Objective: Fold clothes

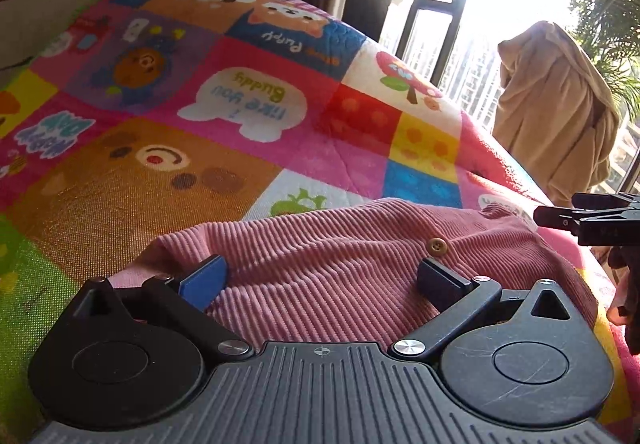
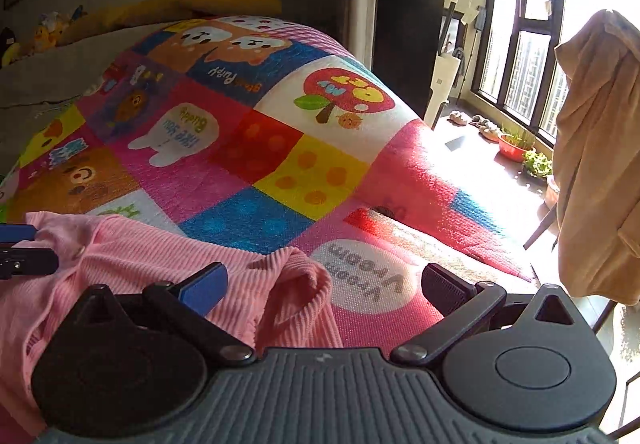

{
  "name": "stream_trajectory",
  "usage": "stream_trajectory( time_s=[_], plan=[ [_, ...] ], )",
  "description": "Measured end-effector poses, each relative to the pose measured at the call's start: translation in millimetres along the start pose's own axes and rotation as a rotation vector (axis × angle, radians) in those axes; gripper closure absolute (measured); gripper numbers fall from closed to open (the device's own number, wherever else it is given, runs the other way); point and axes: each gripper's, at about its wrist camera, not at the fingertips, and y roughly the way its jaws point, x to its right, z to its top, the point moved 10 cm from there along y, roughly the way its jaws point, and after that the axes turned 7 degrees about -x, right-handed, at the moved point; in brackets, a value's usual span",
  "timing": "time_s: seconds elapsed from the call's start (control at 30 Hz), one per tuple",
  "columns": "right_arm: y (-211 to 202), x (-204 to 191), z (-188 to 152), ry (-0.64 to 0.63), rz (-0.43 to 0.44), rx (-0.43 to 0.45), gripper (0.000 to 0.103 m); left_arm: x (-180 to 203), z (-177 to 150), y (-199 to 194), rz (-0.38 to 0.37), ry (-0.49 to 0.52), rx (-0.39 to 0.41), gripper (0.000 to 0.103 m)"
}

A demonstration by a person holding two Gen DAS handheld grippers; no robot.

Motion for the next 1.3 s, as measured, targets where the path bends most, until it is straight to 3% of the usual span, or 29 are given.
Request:
stream_trajectory(
  time_s=[0.1, 0.2, 0.27, 0.37, 0.67, 0.8, 0.97, 1.17, 1.3],
  plan=[
    [0, -28, -15, -0.041, 0.091, -0.047, 0.0, 0, 0, 0, -0.003, -0.003, 0.001, 0.0],
    [25, -48, -45, -0.018, 0.156, -0.169, 0.0, -1, 1, -1, -0.009, -0.006, 0.001, 0.0],
    [24, -43, -46, 0.095, 0.183, -0.14, 0.0, -2, 1, -1, -0.014, -0.013, 0.004, 0.0],
    [25, -42, -44, 0.116, 0.21, -0.171, 0.0, -2, 1, -1, -0.023, -0.021, 0.004, 0.0],
    [24, -44, -44, 0.09, 0.223, -0.161, 0.0, -1, 0, -1, -0.024, -0.012, -0.003, 0.0],
    [26, -56, -46, 0.041, 0.166, -0.16, 0.0, 0, 0, 0, -0.025, 0.002, -0.013, 0.0],
    [27, -63, -45, 0.023, 0.198, -0.164, 0.0, -1, -1, -1, -0.048, -0.015, -0.018, 0.0],
    [26, -78, -47, -0.065, 0.187, -0.165, 0.0, 5, -2, 3, 0.018, 0.006, -0.042, 0.0],
    [26, -77, -47, -0.051, 0.196, -0.162, 0.0, 1, -2, 2, -0.008, -0.02, -0.028, 0.0]
  ],
)
